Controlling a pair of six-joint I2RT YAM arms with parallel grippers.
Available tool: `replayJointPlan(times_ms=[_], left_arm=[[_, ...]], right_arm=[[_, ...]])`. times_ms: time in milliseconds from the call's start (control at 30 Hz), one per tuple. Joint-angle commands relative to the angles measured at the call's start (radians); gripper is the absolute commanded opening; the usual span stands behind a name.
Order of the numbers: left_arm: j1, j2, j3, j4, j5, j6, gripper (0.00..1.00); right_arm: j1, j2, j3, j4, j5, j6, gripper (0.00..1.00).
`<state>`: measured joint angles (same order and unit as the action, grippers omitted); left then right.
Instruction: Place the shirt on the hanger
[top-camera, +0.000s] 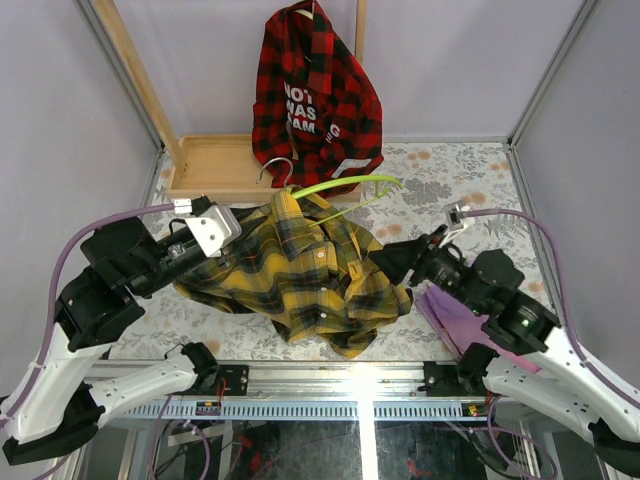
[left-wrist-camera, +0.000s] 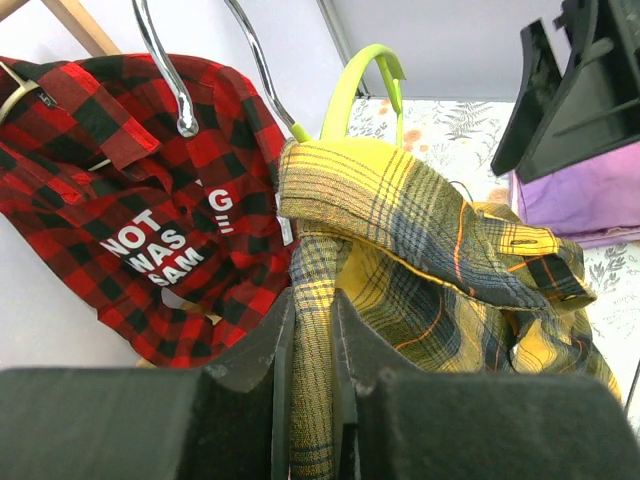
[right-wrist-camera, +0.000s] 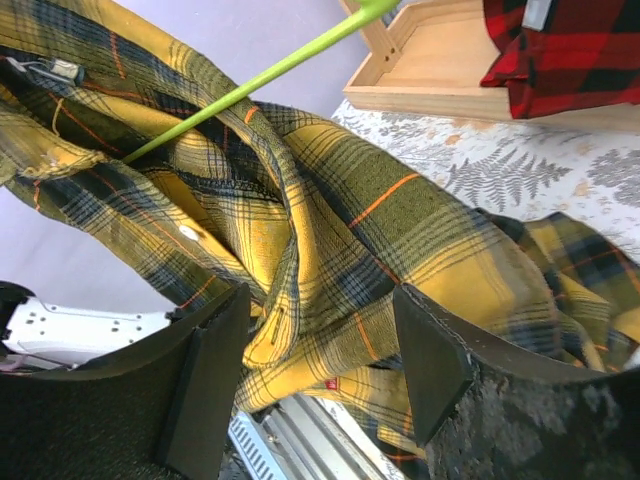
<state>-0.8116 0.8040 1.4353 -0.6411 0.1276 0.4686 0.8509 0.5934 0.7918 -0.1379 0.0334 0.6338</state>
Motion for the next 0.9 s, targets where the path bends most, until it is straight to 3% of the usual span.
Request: replayJointPlan(times_ms=[0,467,867], left_arm=[[0.000,-0.004,0.016,0.159,-0.029,-0.001,0.00],[0.000,0.001,0.018,0.164,-0.020,-0.011,0.00],[-0.002,0.025,0.019,0.178,-0.035,-0.011,0.00]], right_arm=[[0.002,0.055,-0.047,0.296,-0.044,0.123,0.65],[0.002,0.155,-0.108,0.426,-0.106,0.193,0.51],[0.005,0.148,-0.168,0.435,-0.140,0.245,0.48]])
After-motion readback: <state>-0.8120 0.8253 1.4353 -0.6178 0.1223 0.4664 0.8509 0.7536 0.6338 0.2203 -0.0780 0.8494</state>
